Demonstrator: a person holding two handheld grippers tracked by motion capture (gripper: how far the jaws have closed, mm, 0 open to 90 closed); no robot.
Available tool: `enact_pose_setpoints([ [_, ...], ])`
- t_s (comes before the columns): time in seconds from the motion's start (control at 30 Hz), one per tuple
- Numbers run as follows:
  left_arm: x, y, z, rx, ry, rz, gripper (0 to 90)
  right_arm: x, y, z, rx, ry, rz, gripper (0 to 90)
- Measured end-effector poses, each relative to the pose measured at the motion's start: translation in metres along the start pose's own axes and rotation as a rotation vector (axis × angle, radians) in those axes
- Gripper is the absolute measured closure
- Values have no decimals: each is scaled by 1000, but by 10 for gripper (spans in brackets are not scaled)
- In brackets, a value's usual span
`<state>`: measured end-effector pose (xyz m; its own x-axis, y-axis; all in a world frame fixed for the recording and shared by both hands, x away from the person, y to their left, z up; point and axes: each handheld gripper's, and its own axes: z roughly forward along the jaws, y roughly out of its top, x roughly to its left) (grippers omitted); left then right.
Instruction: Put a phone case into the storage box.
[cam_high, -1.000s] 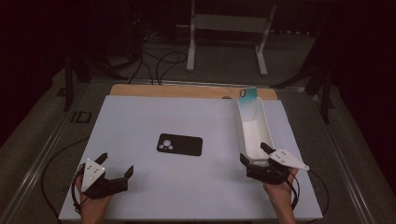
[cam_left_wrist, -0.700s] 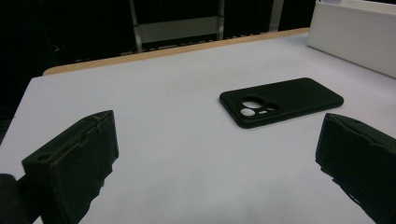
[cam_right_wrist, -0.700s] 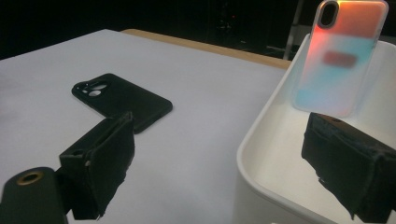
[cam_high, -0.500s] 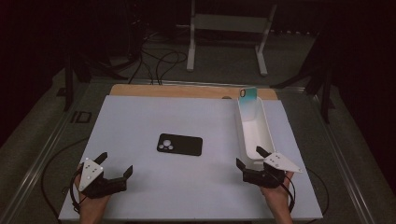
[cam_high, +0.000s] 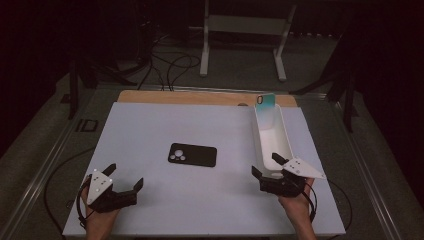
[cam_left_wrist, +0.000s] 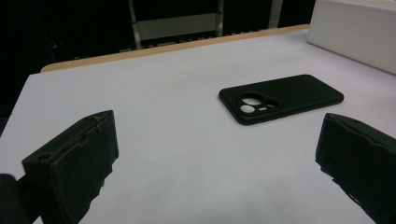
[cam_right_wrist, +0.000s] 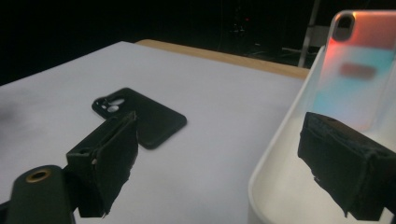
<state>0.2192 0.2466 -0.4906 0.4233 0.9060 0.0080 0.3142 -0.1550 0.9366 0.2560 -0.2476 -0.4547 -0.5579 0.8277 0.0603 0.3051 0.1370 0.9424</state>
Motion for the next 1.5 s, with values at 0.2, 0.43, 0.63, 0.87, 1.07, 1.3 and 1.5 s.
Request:
enact_pose_setpoints([
  [0.2, 0, 0, 0, 2, 0, 1, 0, 2, 22, 9, 18, 17, 1, 137],
  [0.43, 0, 0, 0, 3, -1, 1, 0, 10, 49, 24, 25, 49, -18, 160],
  [0.63, 0, 0, 1, 3, -1, 1, 0, 18, 74, 40, 28, 86, -38, 158],
  [0.87, 0, 0, 1, 5, -1, 6, 0, 28, 94, 66, 57, 85, -69, 143],
  [1.07, 0, 0, 1, 5, -1, 6, 0, 30, 98, 99, 101, 48, -62, 250],
  [1.3, 0, 0, 1, 6, -5, 10, 0, 25, 93, 137, 175, 36, -30, 538],
  [1.5, 0, 0, 1, 8, -5, 11, 0, 29, 79, 168, 282, 29, -33, 806],
])
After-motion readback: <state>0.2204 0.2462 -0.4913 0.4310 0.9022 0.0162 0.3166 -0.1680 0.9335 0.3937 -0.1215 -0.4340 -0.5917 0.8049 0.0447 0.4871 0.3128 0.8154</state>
